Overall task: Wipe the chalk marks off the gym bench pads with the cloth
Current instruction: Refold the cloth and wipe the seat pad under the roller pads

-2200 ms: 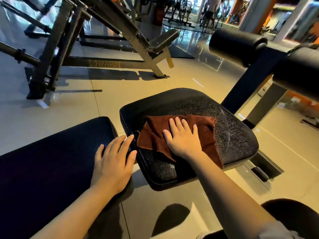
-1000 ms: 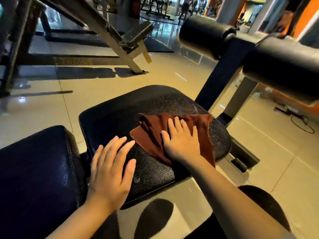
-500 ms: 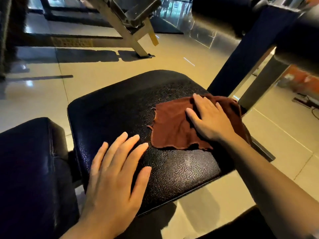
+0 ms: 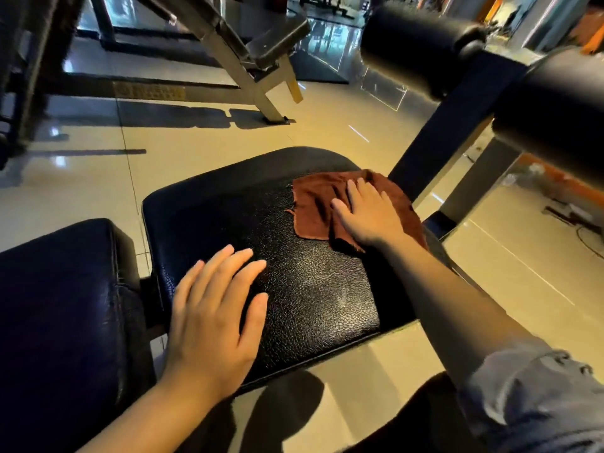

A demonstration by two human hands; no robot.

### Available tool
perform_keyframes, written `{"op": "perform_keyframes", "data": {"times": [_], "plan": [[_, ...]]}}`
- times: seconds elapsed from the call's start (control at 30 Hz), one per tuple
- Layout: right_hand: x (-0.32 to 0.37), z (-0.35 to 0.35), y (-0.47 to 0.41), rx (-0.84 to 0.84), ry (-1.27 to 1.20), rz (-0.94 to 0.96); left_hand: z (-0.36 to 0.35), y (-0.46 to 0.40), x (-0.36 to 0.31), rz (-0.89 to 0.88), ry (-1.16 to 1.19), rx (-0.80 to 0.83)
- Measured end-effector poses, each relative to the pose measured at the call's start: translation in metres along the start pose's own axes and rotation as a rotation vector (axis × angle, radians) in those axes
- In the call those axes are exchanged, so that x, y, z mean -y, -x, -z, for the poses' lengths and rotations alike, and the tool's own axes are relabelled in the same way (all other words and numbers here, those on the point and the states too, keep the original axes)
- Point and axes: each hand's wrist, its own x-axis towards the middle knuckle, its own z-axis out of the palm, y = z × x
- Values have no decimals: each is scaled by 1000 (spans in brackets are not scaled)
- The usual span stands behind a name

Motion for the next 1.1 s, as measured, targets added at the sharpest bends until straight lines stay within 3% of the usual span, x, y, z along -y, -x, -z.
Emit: {"op": "perform_keyframes", "data": {"times": [0.5, 0.6, 0.73, 0.97, 1.1], "plan": [[49, 1, 194, 16, -97, 24, 5, 5, 2, -10, 40, 45], [37, 8, 168, -12, -194, -53, 5, 5, 2, -23, 30, 63], [13, -2, 103, -20, -48, -131, 3, 3, 1, -29, 11, 89], [-13, 7, 12, -11, -54, -8, 0, -3, 3, 9, 50, 28], [-11, 7, 2, -1, -57, -3, -1, -3, 4, 20, 35, 14]]}}
